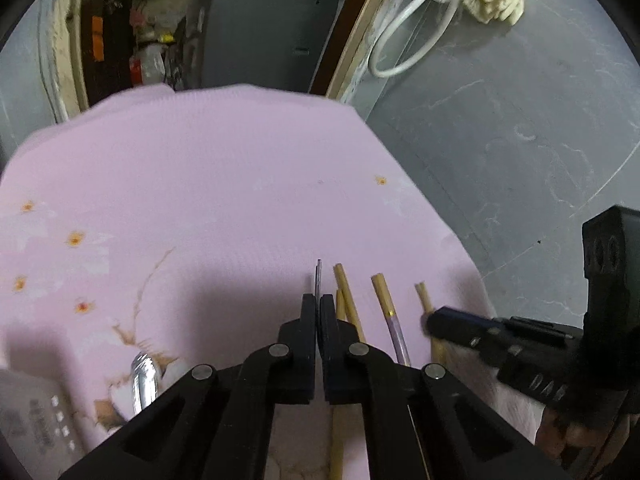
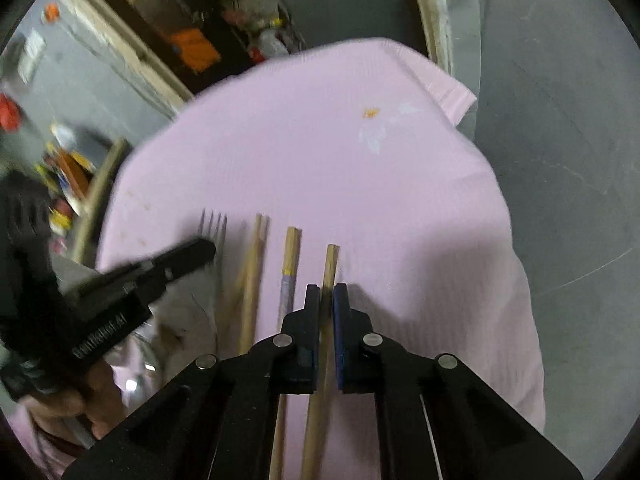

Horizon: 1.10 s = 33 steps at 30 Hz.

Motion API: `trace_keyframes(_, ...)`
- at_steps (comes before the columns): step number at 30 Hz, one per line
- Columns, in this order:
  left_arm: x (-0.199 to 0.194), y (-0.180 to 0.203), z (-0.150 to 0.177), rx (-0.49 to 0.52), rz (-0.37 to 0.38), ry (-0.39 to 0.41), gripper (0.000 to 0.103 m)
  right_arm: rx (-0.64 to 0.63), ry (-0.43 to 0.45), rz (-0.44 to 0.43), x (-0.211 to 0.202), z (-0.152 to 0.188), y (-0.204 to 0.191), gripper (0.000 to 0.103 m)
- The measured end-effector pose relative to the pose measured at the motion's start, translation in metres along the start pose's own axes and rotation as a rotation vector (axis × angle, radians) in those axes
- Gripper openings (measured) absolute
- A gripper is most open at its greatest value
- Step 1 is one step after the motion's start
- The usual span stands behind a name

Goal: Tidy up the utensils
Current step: 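Grasp the steel fork with the left tool while the right tool grasps a wooden chopstick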

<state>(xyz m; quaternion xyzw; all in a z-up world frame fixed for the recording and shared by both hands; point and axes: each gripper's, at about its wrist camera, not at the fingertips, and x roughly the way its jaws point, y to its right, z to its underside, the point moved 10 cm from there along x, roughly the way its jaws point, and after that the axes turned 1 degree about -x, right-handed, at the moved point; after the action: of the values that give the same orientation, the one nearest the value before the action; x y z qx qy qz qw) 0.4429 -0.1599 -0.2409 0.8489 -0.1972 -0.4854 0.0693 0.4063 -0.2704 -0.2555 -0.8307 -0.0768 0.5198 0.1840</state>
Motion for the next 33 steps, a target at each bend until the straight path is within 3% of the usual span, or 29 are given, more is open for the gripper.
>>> trace_keyframes(1, -0.007, 0.001, 0.0, 0.006, -0.003, 0.02, 0.003, 0.002, 0.024, -0.01, -0.008, -0.001, -0.002, 0.0)
trace_keyframes(5, -0.048, 0.004, -0.006, 0.033, -0.024, 0.132, 0.003, -0.05, 0.126, -0.032, -0.041, -0.001, -0.023, 0.0)
trace_keyframes(8, -0.065, 0.004, -0.006, 0.054, -0.038, 0.159, 0.003, -0.118, 0.131, 0.006, -0.049, 0.002, -0.031, 0.0)
trace_keyframes(12, -0.065, -0.003, 0.002, 0.081, -0.068, 0.126, 0.003, -0.123, 0.056, 0.028, -0.03, 0.001, -0.025, 0.0)
trace_keyframes(17, -0.05, -0.021, 0.019, 0.024, -0.069, 0.075, 0.003, -0.099, -0.024, 0.039, 0.0, 0.0, -0.012, 0.001)
trace_keyframes(28, -0.049, -0.036, 0.034, -0.042, -0.056, 0.058, 0.003, -0.144, -0.044, -0.019, 0.02, -0.005, -0.034, 0.001)
trace_keyframes(33, -0.046, -0.038, 0.036, -0.057, -0.052, 0.051, 0.003, -0.172, -0.087, -0.025, 0.038, -0.007, -0.042, 0.011)
